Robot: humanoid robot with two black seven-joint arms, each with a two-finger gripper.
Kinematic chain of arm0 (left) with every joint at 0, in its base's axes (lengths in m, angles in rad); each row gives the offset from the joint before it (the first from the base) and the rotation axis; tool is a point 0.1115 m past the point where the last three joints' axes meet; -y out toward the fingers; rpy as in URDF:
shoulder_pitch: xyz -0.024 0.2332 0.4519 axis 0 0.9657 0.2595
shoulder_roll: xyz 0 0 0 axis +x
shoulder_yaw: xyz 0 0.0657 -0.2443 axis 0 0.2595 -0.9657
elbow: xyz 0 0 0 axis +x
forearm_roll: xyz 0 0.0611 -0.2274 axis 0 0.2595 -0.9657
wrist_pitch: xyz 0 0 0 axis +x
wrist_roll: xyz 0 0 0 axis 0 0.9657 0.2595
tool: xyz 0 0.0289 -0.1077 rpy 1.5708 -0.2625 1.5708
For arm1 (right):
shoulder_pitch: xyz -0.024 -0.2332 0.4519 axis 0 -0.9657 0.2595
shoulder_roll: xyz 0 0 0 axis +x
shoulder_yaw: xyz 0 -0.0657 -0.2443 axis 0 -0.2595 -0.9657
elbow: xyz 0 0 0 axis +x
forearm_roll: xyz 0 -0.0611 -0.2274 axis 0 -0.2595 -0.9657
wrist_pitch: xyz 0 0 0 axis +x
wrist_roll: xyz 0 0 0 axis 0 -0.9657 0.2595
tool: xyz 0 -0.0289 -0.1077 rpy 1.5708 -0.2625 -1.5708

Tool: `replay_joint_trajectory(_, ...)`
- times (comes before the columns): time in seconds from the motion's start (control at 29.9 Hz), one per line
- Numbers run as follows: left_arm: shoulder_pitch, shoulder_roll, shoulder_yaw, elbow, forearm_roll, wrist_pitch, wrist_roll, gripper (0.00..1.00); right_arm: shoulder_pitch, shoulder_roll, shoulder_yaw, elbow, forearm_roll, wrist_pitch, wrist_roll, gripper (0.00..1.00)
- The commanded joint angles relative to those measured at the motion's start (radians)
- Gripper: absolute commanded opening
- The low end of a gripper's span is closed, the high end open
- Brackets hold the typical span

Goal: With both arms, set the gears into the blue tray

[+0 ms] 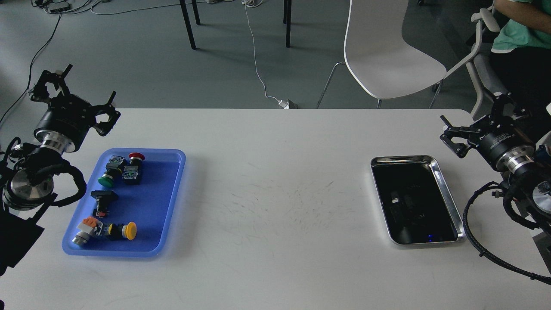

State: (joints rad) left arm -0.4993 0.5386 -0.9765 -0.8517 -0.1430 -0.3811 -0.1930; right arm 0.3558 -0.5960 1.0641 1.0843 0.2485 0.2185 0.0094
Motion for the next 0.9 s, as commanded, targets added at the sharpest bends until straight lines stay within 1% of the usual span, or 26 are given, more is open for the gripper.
replay_joint_trajectory(0.0, -0.002, 0.000, -0.008, -0.006, 0.000, -0.013, 0.000, 0.99, -0.012, 0.005, -0.015, 0.002, -0.001, 0.004, 0.001, 1.00)
replay_joint_trajectory(0.13, -0.005, -0.002, -0.010, -0.004, 0.000, -0.027, 0.001, 0.99, -0.017, 0.005, -0.016, 0.002, -0.001, 0.009, 0.000, 1.00)
replay_joint_trajectory(0.23, -0.021, -0.002, -0.011, 0.010, -0.001, -0.021, 0.000, 0.99, -0.021, 0.005, -0.016, 0.005, -0.001, 0.012, 0.001, 1.00)
replay_joint_trajectory(0.33, -0.033, -0.002, -0.011, 0.052, -0.003, -0.021, 0.003, 0.99, -0.021, 0.002, -0.018, 0.002, -0.005, 0.030, 0.000, 1.00)
replay_joint_trajectory(0.37, -0.044, -0.005, 0.001, 0.094, 0.000, -0.027, 0.009, 0.99, -0.021, 0.001, -0.018, -0.004, -0.008, 0.042, 0.000, 1.00)
replay_joint_trajectory(0.43, -0.051, -0.011, 0.002, 0.121, 0.000, -0.028, 0.012, 0.99, -0.015, -0.001, -0.019, -0.007, -0.009, 0.045, 0.000, 1.00)
replay_joint_trajectory(0.5, -0.054, -0.017, 0.004, 0.123, 0.002, -0.044, 0.014, 0.99, -0.014, -0.002, -0.019, -0.007, -0.009, 0.048, 0.001, 1.00)
replay_joint_trajectory(0.67, -0.053, -0.023, 0.004, 0.132, 0.002, -0.048, -0.003, 0.99, -0.012, -0.007, -0.019, -0.007, -0.009, 0.052, -0.002, 1.00)
replay_joint_trajectory(0.73, -0.051, -0.028, 0.005, 0.131, 0.005, -0.061, -0.016, 0.99, -0.014, -0.008, -0.021, -0.006, -0.012, 0.053, -0.003, 1.00)
replay_joint_trajectory(0.84, -0.047, -0.028, 0.013, 0.131, 0.034, -0.108, -0.016, 0.99, -0.015, -0.010, -0.021, -0.004, -0.031, 0.052, -0.006, 1.00)
replay_joint_trajectory(0.87, -0.045, -0.029, 0.015, 0.131, 0.045, -0.108, -0.016, 0.99, -0.017, -0.013, -0.019, 0.000, -0.032, 0.053, -0.006, 1.00)
